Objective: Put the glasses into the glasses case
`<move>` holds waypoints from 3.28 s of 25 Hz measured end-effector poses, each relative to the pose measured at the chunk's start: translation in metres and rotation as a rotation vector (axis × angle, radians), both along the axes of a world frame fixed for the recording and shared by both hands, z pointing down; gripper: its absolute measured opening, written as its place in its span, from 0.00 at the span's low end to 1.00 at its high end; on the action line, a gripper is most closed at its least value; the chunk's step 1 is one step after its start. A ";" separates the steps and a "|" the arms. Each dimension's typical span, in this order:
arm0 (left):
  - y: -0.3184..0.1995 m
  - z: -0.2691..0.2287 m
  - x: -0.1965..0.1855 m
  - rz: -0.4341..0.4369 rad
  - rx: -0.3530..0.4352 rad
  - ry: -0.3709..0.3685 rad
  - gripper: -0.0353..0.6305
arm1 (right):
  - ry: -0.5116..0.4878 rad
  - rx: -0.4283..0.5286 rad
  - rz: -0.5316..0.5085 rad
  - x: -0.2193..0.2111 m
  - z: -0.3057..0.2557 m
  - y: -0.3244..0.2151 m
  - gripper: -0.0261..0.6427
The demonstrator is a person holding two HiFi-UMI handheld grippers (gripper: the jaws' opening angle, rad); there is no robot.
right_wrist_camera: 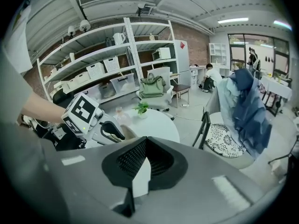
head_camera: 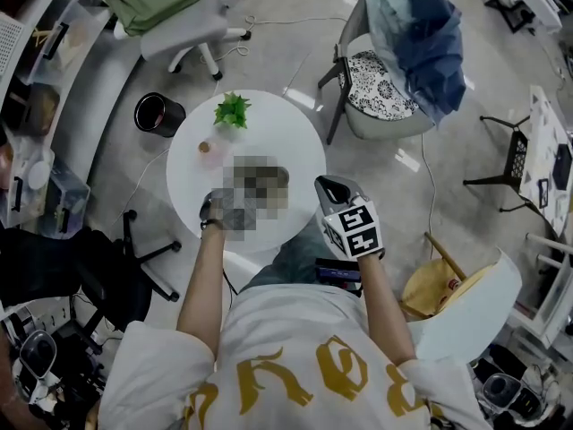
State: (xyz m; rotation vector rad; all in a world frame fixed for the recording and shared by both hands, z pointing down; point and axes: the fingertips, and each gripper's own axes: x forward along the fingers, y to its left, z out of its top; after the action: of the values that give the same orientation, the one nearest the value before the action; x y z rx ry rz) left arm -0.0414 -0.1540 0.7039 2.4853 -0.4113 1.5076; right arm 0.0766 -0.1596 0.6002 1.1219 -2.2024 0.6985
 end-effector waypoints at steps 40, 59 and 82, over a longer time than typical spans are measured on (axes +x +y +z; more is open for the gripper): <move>-0.020 -0.229 -0.042 -0.648 0.357 0.662 0.06 | -0.083 0.269 0.111 -0.036 -0.120 0.012 0.07; -0.011 -0.230 -0.054 -0.651 0.352 0.676 0.06 | -0.096 0.273 0.121 -0.048 -0.121 0.015 0.07; -0.008 -0.226 -0.052 -0.652 0.331 0.667 0.05 | -0.108 0.267 0.096 -0.049 -0.119 0.019 0.07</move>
State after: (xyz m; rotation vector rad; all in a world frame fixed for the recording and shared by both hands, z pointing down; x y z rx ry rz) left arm -0.0933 -0.1619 0.4778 2.5043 -1.2402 0.3596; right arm 0.0277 -0.1407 0.4814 1.3583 -2.3987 0.5253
